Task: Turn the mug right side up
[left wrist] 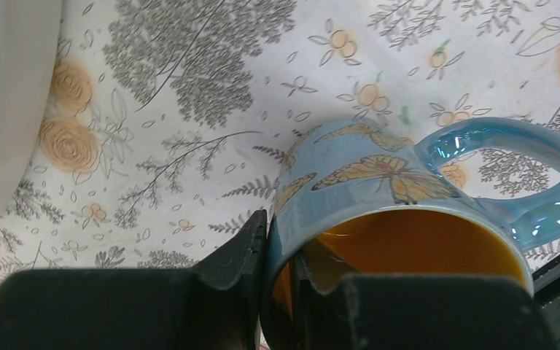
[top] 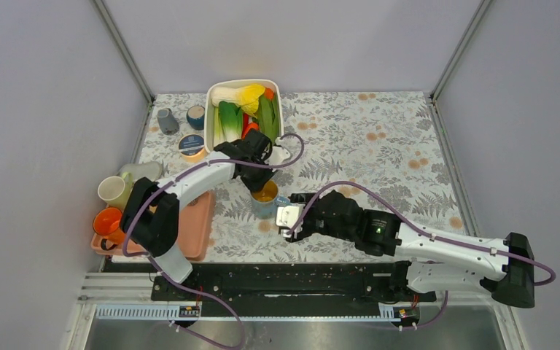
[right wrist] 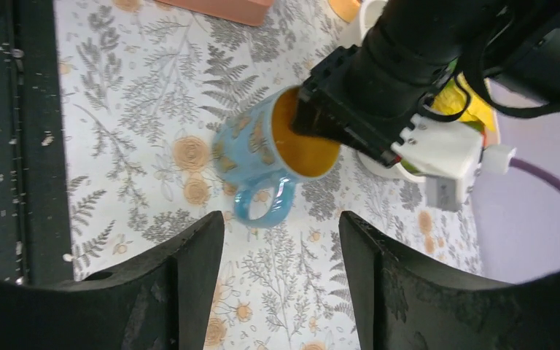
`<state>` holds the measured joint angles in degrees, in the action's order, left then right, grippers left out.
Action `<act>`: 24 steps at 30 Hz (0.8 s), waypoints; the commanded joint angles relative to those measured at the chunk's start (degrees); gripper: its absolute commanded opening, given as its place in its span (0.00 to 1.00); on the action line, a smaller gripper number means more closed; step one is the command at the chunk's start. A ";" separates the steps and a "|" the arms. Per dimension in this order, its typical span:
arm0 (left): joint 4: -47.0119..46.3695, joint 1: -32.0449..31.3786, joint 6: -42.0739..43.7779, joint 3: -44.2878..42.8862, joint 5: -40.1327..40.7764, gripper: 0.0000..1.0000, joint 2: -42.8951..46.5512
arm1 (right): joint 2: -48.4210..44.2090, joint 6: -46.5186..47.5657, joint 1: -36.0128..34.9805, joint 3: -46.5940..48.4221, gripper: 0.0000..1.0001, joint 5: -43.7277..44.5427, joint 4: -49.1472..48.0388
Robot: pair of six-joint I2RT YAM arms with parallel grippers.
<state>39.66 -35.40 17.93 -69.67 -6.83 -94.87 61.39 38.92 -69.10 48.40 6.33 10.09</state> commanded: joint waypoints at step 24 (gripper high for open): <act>45.48 44.56 17.47 -6.80 -3.92 0.00 38.27 | -5.97 -29.91 17.14 -9.36 0.99 9.50 -8.29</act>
<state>80.95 2.46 29.80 -75.70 -9.72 -57.69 56.84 14.66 -54.15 39.92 8.47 5.21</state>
